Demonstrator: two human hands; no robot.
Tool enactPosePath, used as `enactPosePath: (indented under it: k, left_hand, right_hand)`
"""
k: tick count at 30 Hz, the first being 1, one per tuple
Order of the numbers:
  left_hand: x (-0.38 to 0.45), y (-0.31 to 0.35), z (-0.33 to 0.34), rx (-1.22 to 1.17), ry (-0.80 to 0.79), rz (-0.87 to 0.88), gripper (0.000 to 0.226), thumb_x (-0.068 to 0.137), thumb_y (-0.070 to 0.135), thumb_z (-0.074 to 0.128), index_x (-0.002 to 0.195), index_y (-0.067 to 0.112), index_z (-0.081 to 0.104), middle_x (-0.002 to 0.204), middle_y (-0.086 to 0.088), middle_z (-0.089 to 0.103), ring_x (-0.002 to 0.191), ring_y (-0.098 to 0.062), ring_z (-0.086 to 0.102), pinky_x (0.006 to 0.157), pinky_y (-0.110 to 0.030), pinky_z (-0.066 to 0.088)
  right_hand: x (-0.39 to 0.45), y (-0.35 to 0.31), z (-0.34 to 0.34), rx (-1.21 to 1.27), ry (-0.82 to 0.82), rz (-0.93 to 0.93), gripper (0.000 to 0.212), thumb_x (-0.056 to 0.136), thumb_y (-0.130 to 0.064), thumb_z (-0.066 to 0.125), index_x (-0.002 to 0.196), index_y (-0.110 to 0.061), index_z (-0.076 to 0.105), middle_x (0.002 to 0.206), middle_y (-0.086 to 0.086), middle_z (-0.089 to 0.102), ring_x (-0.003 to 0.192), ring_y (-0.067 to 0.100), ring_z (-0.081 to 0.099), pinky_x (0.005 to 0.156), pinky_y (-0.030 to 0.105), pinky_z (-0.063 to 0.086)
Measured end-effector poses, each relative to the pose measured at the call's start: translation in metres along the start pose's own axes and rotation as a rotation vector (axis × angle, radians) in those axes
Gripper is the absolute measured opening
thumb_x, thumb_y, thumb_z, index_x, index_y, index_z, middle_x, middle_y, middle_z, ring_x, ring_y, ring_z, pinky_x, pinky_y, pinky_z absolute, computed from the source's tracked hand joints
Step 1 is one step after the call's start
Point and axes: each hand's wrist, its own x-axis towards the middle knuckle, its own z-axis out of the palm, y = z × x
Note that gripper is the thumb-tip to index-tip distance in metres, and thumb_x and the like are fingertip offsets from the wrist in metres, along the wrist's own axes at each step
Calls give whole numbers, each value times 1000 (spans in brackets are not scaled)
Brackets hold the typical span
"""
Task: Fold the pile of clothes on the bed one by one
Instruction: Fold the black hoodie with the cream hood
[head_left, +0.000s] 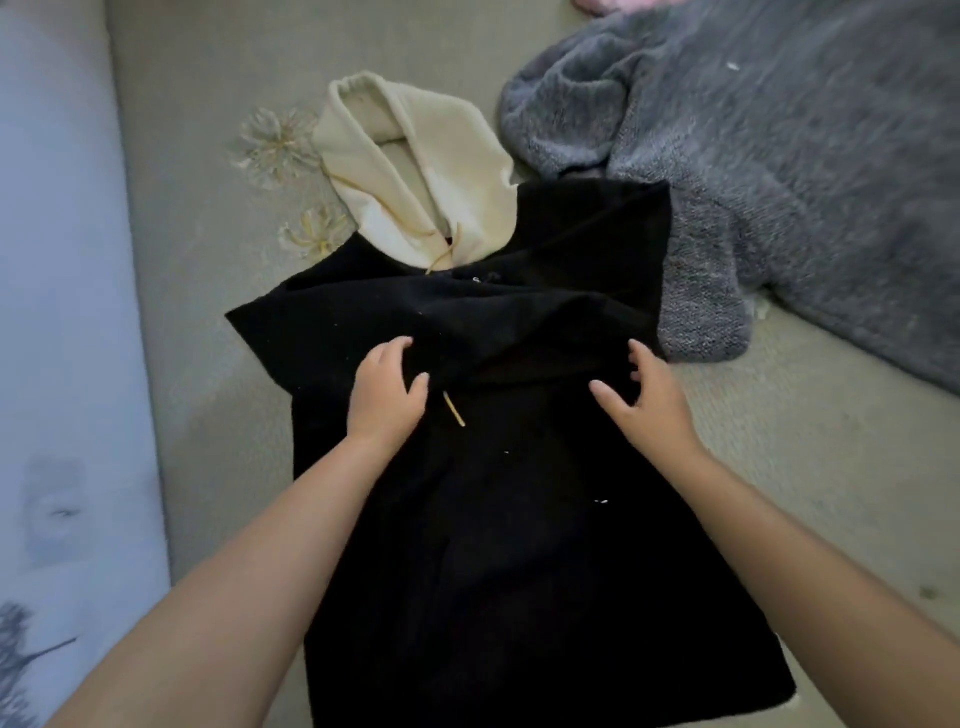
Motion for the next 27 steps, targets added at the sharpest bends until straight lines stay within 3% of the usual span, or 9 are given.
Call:
enactPosePath:
  k: [5,8,10,14,19,21,23,25,27]
  left_hand:
    - [-5,-37,4,564,-167,22,76,81,38,64,142,14,25,145,-9,29,137,-24,23,112,-36,26]
    - [-3,-41,9,682,-169,60,77,82,41,62,143,17,21,143,-7,31,133,-22,29,106,-33,30]
    - [1,-38,6,752,-163,151,62,82,26,64,136,12,36,126,-9,48,114,-23,49,89,-32,43]
    - [14,-43,-11,569,104,384,17,55,-14,64,70,-8,64,59,-20,57,47,-33,55,36,-31,44]
    - [15,-67,-29,454,86,440,15,68,-8,56,79,-9,66,72,-22,62,60,-37,60,50,-41,52]
    - [6,-77,-20,450,-63,356,32,71,-12,62,103,-8,64,101,-25,63,90,-40,61,75,-48,53]
    - [-2,-87,-7,499,-243,291,53,84,-1,53,135,5,42,140,-16,39,130,-30,36,108,-38,31]
    - [-3,-92,-3,472,-352,254,60,88,6,47,143,14,27,152,-6,20,142,-20,13,115,-29,12]
    - [-6,-90,-6,337,-273,274,55,85,3,51,138,8,37,148,-11,29,141,-23,18,114,-31,14]
  right_hand:
    - [40,-19,9,-407,191,-78,81,78,-26,69,144,-17,24,151,16,17,137,32,17,107,48,21]
    - [65,-25,-7,-723,-2,-145,61,83,-20,60,138,-17,34,137,9,44,132,26,27,111,52,7]
    - [70,-35,-16,-948,-46,-375,33,81,-9,56,113,-8,56,107,9,61,114,28,46,111,54,8]
    - [82,-58,-47,-877,360,-807,16,55,8,64,64,-5,63,62,13,56,64,30,59,90,40,35]
    - [82,-49,-71,-857,495,-936,24,63,5,58,75,-11,71,61,12,52,70,24,39,75,35,27]
    - [67,-29,-62,-1031,299,-833,34,69,0,56,98,-9,71,75,17,58,78,28,53,86,40,33]
    - [53,-15,-49,-1285,-114,-468,50,86,-9,46,135,-14,43,114,18,52,110,32,48,105,51,25]
    - [46,-12,-35,-1397,-273,-246,55,94,-18,35,145,-17,17,132,12,38,126,29,32,111,53,10]
    - [44,-21,-23,-1371,-217,-230,45,93,-17,35,138,-12,35,126,11,44,122,30,36,111,53,12]
